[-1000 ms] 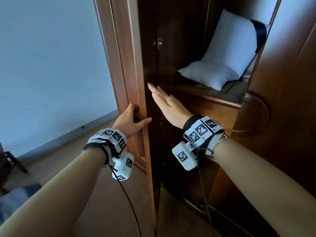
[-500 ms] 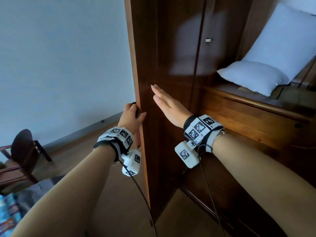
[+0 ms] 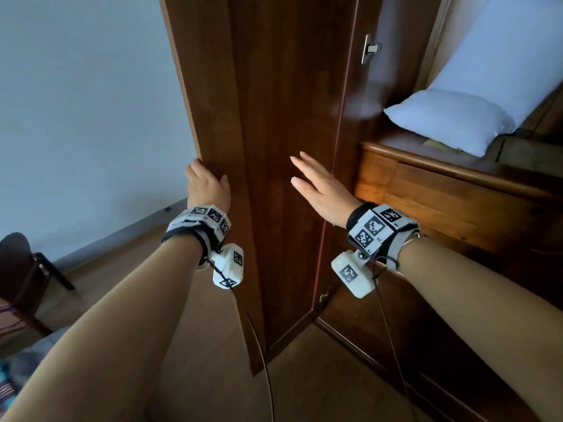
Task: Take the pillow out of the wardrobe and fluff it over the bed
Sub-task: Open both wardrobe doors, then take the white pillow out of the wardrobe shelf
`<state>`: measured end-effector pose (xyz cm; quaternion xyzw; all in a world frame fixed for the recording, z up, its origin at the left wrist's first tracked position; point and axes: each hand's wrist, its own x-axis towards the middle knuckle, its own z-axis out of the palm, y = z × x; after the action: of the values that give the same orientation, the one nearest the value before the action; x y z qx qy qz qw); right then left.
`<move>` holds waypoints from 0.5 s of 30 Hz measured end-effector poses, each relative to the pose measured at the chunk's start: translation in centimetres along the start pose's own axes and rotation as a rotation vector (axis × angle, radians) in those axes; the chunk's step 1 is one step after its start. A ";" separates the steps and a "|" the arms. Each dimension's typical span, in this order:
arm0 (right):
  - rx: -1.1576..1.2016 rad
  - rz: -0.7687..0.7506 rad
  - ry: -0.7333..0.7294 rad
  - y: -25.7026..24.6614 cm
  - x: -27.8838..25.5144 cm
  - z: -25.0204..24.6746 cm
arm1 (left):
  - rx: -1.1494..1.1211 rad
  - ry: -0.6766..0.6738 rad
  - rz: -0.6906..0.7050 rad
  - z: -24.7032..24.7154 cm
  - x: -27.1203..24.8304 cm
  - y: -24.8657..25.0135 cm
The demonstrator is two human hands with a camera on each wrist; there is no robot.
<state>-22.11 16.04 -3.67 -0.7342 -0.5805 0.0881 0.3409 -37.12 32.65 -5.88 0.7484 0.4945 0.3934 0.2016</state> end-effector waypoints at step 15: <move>-0.094 -0.101 0.204 10.6 -2.6 -10.6 | 0.094 0.158 0.254 6.7 -4.6 14.1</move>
<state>-8.94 8.48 -2.81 -0.7244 -0.5824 -0.0318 0.3674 -24.61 23.07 -2.01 0.7804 0.4280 0.4496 0.0753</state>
